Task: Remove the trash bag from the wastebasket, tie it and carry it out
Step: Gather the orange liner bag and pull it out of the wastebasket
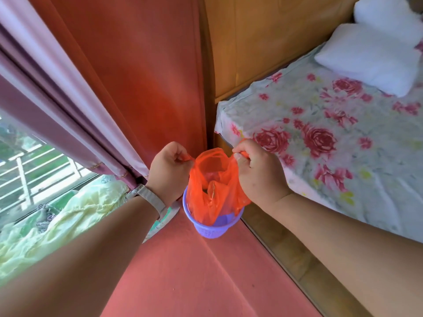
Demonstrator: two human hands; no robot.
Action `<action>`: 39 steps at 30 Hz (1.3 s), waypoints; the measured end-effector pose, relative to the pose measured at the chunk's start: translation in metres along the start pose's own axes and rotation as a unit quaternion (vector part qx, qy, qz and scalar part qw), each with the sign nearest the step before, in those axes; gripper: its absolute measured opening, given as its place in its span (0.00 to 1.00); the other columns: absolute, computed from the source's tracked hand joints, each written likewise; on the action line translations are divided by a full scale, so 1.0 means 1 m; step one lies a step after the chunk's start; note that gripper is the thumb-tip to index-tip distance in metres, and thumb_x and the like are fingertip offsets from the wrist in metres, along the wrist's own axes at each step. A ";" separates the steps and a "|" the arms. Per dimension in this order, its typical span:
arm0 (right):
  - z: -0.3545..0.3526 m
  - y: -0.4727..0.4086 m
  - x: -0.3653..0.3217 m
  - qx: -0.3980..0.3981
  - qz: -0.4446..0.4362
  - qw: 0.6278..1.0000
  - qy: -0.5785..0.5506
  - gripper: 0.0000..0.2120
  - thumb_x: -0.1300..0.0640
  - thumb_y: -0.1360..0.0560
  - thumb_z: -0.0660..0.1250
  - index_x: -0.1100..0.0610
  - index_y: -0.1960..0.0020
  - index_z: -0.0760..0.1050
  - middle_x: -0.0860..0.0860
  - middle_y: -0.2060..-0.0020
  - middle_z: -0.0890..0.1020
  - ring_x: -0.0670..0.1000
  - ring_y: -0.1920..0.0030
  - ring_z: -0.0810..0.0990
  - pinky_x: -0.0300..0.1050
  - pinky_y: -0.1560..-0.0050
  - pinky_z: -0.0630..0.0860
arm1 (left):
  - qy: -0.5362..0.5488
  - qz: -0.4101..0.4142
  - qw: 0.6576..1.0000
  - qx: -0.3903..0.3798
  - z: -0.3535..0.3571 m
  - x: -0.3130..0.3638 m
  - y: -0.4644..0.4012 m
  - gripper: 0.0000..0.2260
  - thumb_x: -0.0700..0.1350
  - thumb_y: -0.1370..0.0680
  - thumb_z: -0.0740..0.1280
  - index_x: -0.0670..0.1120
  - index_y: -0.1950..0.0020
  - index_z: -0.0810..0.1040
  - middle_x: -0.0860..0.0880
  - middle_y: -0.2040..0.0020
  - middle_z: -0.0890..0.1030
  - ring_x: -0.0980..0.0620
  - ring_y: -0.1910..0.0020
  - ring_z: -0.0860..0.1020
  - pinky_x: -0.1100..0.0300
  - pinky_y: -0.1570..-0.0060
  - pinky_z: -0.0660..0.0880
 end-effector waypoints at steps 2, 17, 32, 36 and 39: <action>-0.009 -0.005 -0.004 0.027 0.007 1.000 -0.013 0.05 0.65 0.25 0.65 0.56 0.54 0.77 0.49 0.66 0.81 0.50 0.66 0.76 0.47 0.65 0.69 | -0.007 0.001 1.000 0.005 -0.001 0.005 -0.003 0.15 0.34 0.31 0.69 0.52 0.67 0.69 0.47 0.67 0.76 0.46 0.66 0.75 0.50 0.63 0.73; 0.031 0.023 0.002 -0.086 0.001 0.996 -0.028 0.03 0.56 0.25 0.63 0.49 0.54 0.74 0.45 0.65 0.80 0.45 0.62 0.76 0.43 0.65 0.73 | 0.035 0.025 0.988 -0.145 0.070 -0.005 0.037 0.07 0.32 0.28 0.66 0.40 0.53 0.73 0.35 0.61 0.80 0.36 0.63 0.79 0.39 0.61 0.76; -0.025 -0.019 -0.019 -0.051 -0.019 0.995 -0.088 0.07 0.59 0.24 0.65 0.51 0.48 0.76 0.40 0.62 0.79 0.40 0.59 0.77 0.30 0.60 0.71 | 0.032 0.037 0.986 -0.157 0.064 0.063 0.014 0.05 0.31 0.28 0.68 0.39 0.59 0.81 0.42 0.65 0.82 0.57 0.69 0.75 0.67 0.66 0.70; -0.027 0.008 0.032 0.043 0.042 0.987 -0.148 0.13 0.46 0.25 0.65 0.46 0.43 0.70 0.41 0.57 0.77 0.41 0.56 0.78 0.32 0.57 0.73 | 0.033 0.040 0.990 -0.133 0.061 0.058 0.006 0.09 0.31 0.28 0.68 0.44 0.61 0.82 0.41 0.63 0.84 0.47 0.65 0.80 0.61 0.61 0.75; 0.023 0.071 0.127 -0.012 0.193 0.977 -0.092 0.12 0.39 0.25 0.59 0.46 0.50 0.71 0.43 0.58 0.79 0.43 0.57 0.79 0.37 0.58 0.73 | 0.026 0.044 0.989 -0.140 0.066 0.040 0.005 0.13 0.32 0.29 0.68 0.50 0.63 0.81 0.45 0.65 0.84 0.42 0.61 0.82 0.51 0.56 0.79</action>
Point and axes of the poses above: each hand's wrist, its own y-axis away from the middle knuckle, its own z-axis out of the palm, x = y × z, the point moved 7 cm from there along -y, towards the middle knuckle
